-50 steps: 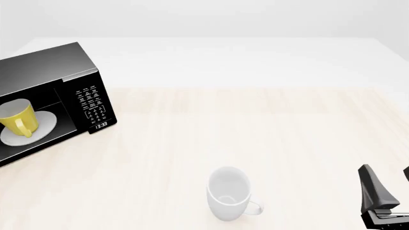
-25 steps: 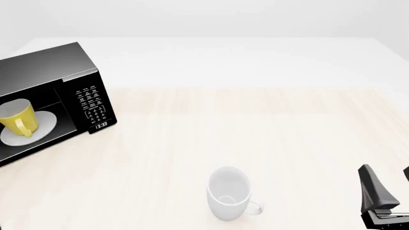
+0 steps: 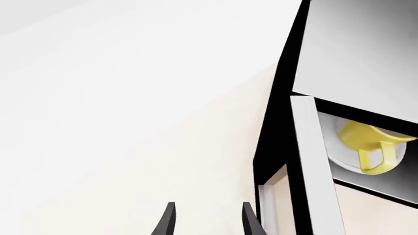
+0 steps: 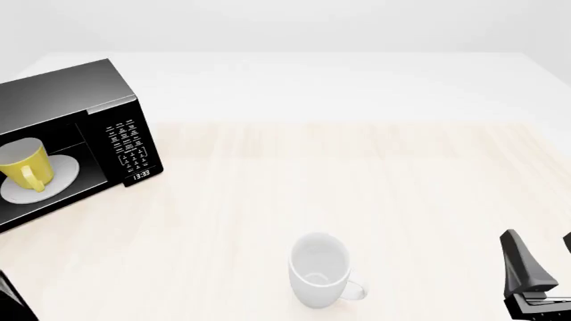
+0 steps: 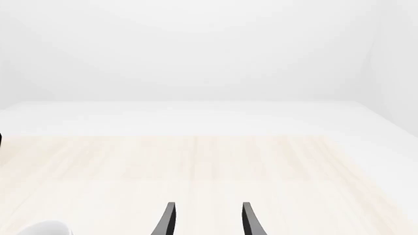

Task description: Put the yellow and white mug in the microwave and close it.

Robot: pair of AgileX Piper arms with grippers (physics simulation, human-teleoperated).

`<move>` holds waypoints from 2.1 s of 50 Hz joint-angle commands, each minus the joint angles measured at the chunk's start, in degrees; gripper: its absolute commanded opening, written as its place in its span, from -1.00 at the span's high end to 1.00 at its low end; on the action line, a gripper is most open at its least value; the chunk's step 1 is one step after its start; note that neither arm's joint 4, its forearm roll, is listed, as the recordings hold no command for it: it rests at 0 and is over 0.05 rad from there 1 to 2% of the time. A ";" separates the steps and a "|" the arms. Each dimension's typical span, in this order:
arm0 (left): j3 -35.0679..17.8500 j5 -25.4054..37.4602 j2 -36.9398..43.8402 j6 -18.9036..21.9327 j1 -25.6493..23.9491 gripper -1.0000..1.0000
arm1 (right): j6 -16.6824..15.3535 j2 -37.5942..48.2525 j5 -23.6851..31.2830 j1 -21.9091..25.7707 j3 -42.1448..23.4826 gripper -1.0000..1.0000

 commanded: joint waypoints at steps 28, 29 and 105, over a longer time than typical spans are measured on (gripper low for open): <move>-1.03 1.18 3.16 -3.64 -8.32 -1.00 | 0.00 0.00 0.00 0.01 0.00 -1.00; -1.02 1.12 3.21 -3.68 -8.43 -1.00 | 0.00 0.00 0.00 0.01 0.00 -1.00; -4.49 1.52 6.58 -5.49 -22.81 -1.00 | 0.01 -0.01 0.00 0.00 0.00 -1.00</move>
